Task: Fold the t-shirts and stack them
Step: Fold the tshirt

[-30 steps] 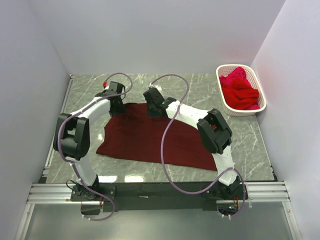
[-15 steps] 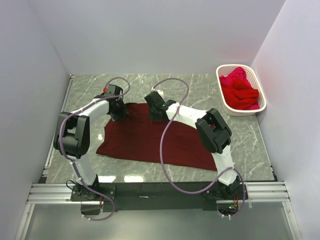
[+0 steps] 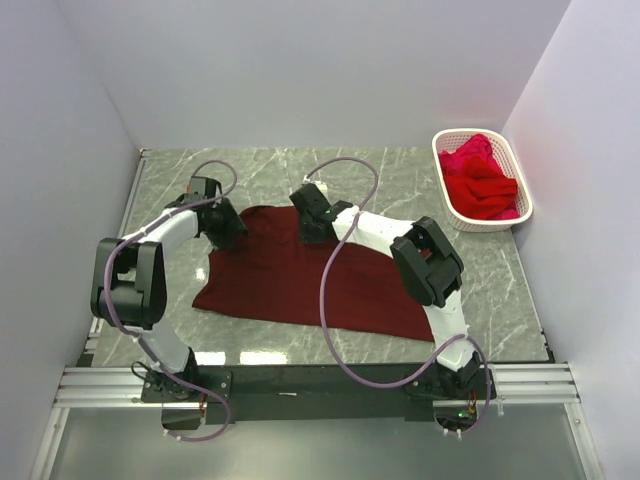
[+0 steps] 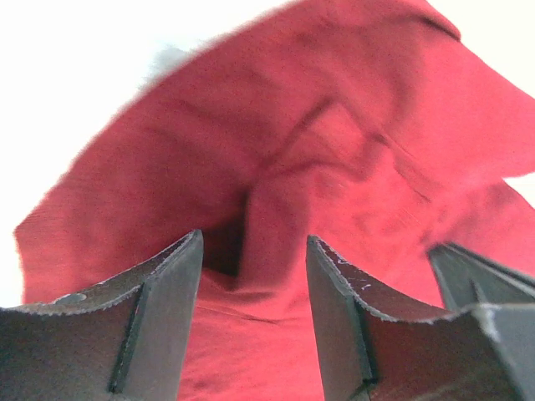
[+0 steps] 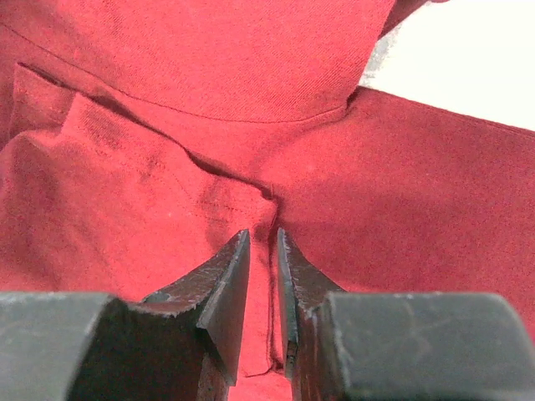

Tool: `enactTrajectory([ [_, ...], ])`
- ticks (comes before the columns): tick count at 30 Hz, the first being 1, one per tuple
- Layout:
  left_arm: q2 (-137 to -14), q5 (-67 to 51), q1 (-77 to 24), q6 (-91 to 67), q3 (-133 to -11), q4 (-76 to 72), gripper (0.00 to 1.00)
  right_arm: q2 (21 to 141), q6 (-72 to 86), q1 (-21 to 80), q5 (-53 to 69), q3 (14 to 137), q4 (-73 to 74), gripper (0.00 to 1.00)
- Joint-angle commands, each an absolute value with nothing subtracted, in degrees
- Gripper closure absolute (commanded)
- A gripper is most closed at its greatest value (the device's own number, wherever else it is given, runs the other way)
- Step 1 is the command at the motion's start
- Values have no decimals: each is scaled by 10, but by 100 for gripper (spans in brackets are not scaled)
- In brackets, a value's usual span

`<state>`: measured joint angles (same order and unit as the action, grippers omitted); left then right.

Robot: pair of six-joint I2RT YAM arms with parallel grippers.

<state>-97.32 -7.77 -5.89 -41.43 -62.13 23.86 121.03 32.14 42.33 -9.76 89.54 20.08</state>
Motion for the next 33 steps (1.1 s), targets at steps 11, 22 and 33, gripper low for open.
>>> enactTrajectory([
  [11,-997,-221,-56,-442,-621,152,63,1190,331,418,-96,882,177,73],
  [22,-960,-184,-61,-346,-599,134,87,1187,331,417,-93,877,170,74],
  [33,-902,-34,-114,-262,-601,192,92,1177,334,417,-94,862,158,75],
])
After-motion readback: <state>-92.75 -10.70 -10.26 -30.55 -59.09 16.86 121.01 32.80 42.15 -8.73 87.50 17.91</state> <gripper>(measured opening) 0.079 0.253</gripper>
